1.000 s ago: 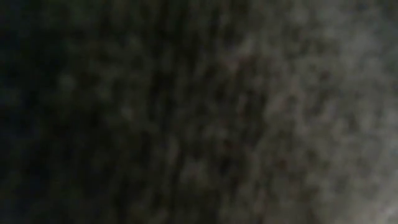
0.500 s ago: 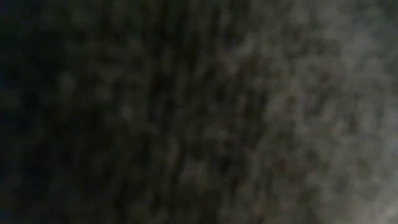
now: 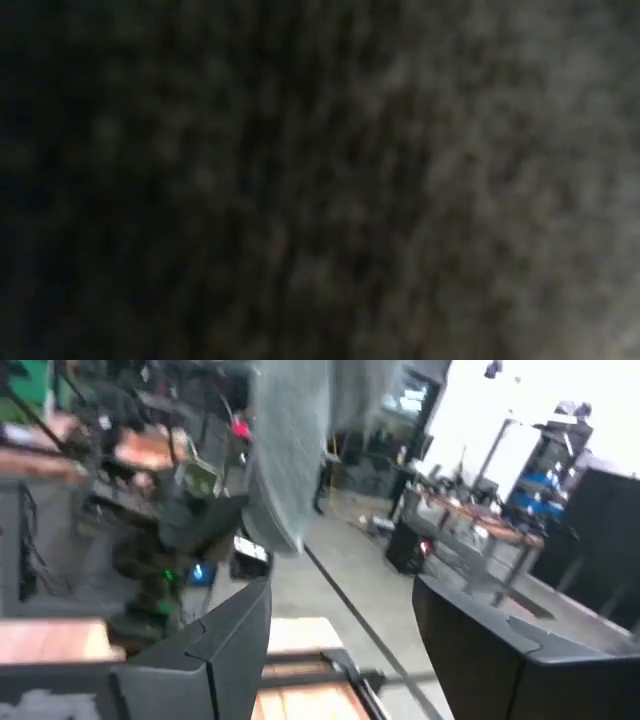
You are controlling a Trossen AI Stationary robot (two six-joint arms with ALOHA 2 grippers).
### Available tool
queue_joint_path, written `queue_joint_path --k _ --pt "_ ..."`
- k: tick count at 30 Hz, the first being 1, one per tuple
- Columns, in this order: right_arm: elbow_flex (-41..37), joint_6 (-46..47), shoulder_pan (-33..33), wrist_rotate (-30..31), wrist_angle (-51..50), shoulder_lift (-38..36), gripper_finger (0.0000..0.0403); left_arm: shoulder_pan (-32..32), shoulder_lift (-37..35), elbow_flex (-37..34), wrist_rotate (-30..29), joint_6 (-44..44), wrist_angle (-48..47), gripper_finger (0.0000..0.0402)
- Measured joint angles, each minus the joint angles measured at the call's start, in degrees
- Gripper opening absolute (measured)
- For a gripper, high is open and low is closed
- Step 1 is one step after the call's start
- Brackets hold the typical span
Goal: Pick & Place hat
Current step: Put the right gray cap into the bottom transparent bin
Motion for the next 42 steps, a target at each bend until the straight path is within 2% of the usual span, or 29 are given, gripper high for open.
queue_joint_path --k 5,12,19,24,27,30,36,42 --pt "-0.03 -2.96 -0.03 -5.12 9.93 3.47 0.0232 0.0 0.63 1.91 3.74 -0.38 0.47 0.0" --pt "5.26 -9.95 -0.01 -4.89 17.86 11.17 0.0226 0.02 2.77 3.17 4.0 0.05 0.33 0.0" --pt "16.07 -12.68 -0.02 -4.49 17.72 18.67 0.0226 0.04 3.37 3.17 4.0 -0.06 0.23 0.0" --pt "20.59 -15.54 0.44 -1.85 13.47 20.62 0.0216 0.04 3.37 3.11 3.99 0.12 0.14 0.0" --pt "21.27 -15.33 0.66 -1.74 11.98 20.41 0.0193 0.04 3.37 3.08 4.07 0.15 0.13 0.0" --pt "21.02 -15.41 0.63 -1.76 11.25 19.42 0.0154 0.04 3.37 3.04 4.03 0.08 -0.23 0.0" --pt "21.24 -13.91 0.53 -4.17 8.2 17.74 0.0033 0.02 3.34 3.02 4.42 -0.26 -2.03 0.0" --pt "21.4 -13.73 0.55 -3.47 7.05 17.46 0.0012 0.04 3.32 2.97 4.94 0.19 -5.03 0.0011"
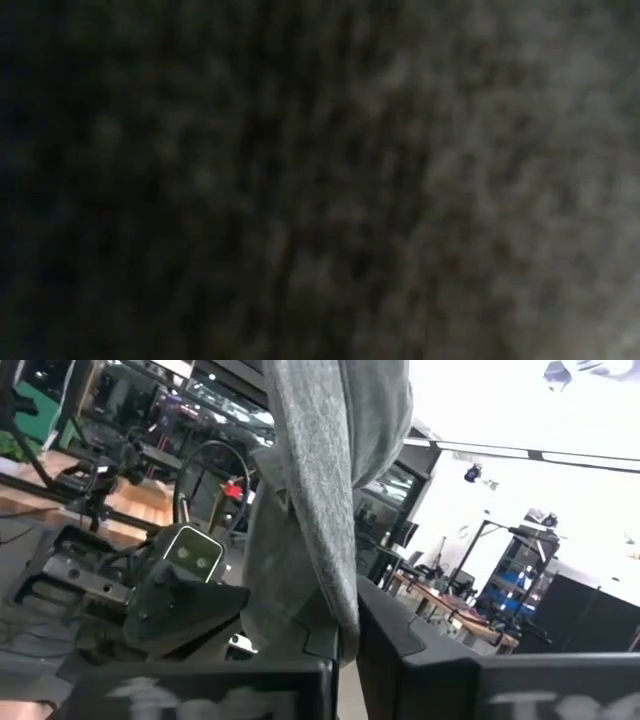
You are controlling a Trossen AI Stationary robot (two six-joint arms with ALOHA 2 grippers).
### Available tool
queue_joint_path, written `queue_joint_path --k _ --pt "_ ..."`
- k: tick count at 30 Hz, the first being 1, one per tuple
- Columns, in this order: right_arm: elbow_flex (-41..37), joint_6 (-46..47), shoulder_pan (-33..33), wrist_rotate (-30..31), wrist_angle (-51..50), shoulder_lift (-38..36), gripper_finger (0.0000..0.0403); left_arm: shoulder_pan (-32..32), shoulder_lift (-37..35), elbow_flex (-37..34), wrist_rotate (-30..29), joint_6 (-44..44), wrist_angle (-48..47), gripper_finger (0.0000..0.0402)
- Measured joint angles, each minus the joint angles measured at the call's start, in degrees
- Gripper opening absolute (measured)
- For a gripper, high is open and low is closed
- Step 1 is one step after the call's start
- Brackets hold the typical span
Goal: Pick & Place hat
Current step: Put the right gray cap into the bottom transparent bin
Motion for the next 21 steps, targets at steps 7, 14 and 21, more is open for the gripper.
queue_joint_path --k 7,14,21 --pt "-0.05 0.87 0.0 1.36 -5.78 -2.14 0.0011 -0.01 -0.06 0.18 -1.42 2.37 -3.66 0.0021" --pt "-0.26 0.28 -0.83 2.44 -9.72 -4.09 0.001 -0.02 -0.2 3.18 -5.25 4.5 -13.12 0.0041" --pt "-0.2 2.71 -2.62 3.05 -14.77 -7.18 0.0009 -0.04 0.04 8.21 -7.77 1.0 -26.74 0.0099"
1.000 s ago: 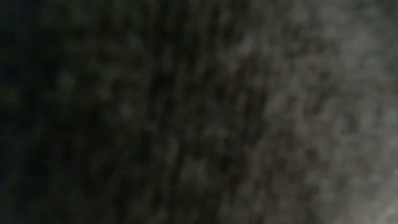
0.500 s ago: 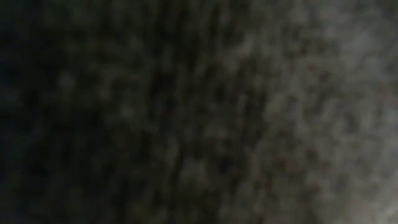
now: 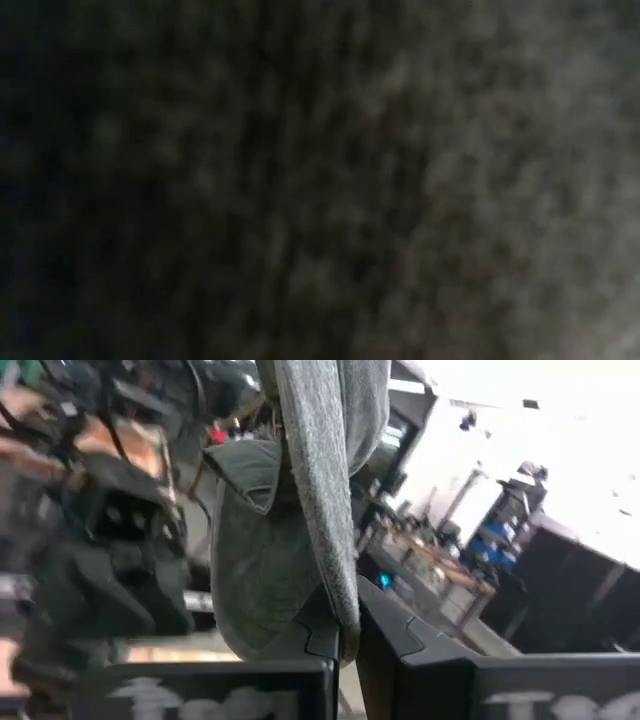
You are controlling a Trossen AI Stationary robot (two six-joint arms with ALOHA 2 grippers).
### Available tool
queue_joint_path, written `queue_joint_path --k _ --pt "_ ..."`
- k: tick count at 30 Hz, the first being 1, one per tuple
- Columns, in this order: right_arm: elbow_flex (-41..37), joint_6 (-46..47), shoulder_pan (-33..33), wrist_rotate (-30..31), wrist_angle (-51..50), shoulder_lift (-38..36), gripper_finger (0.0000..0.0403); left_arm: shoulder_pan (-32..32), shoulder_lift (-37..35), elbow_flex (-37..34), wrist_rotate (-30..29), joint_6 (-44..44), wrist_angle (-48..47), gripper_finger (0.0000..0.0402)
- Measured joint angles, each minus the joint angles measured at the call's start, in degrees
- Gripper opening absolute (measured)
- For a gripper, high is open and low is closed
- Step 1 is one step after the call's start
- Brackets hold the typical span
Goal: Pick & Place hat
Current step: Put the right gray cap into the bottom transparent bin
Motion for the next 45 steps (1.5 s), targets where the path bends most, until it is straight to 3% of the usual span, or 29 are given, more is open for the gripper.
queue_joint_path --k 7,12,18,25,33,39,45 --pt "-0.02 6.26 -1.42 -0.15 -12.14 -5.49 0.0009 0.0 -0.39 0.49 -6.81 2.97 -9.53 0.0142" --pt "0.0 19.05 -3.35 -0.42 -27.27 -10.77 0.0009 -0.02 -0.43 0.45 -8.74 2.42 -15.47 0.0142" --pt "0.07 38.41 -6.88 -12.95 -45.95 -16.11 0.0009 -0.04 -0.47 0.45 -9.01 2.42 -18.27 0.0142" --pt "-0.02 48.72 -7.37 -18.13 -59.24 -16.86 0.0011 -0.04 -0.58 0.45 -10.83 7.84 -17.79 0.0142" --pt "-1.25 56.95 -6.91 -27.49 -63.58 -13.5 0.0012 -0.04 -0.84 3.02 -18.96 11.89 -17.71 0.0142" --pt "-1.38 61.27 -5.95 -35.57 -63.28 -10.45 0.0012 -0.04 -0.84 4.58 -19.27 13.04 -17.69 0.0142" --pt "-1.46 64.86 -4.53 -36.92 -63.69 -7.42 0.0012 -0.04 -0.84 5.11 -19.28 13.07 -17.7 0.0142"
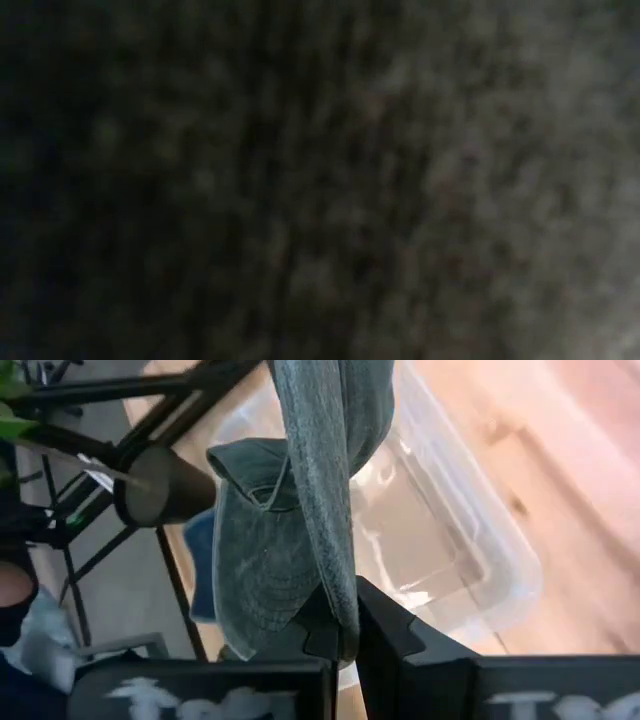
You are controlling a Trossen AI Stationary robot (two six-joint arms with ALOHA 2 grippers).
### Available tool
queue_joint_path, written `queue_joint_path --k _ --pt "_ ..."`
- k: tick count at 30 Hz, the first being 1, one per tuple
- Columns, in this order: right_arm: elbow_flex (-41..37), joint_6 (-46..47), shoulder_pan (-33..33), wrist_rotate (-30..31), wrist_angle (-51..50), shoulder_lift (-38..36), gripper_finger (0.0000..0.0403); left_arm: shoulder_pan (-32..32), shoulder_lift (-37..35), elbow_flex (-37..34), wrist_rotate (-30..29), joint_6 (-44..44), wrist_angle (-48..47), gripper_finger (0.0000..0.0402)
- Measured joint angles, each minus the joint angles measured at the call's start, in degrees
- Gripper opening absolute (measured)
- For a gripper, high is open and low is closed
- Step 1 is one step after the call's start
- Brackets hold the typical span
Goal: Pick & Place hat
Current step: Put the right gray cap into the bottom transparent bin
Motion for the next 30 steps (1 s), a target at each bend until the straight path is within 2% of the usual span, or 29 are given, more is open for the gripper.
queue_joint_path --k 12,24,27,30 --pt "0.09 1.8 0.18 -5.68 0.42 8.47 0.0013 -0.04 0.0 0.0 0.0 -0.09 -0.02 0.0142" --pt "-0.14 0.93 0.22 -6.41 -0.38 12.46 0.0014 -0.02 0.0 0.0 0.0 -0.17 -0.02 0.0142" --pt "-0.22 0.05 0.22 -6.45 -0.41 12.83 0.0029 0.0 0.0 0.0 0.0 -0.25 -0.02 0.0142" --pt "-0.2 -1.18 0.22 -6.63 -0.41 12.8 0.0064 0.0 0.0 0.0 0.0 -0.68 -0.04 0.0142"
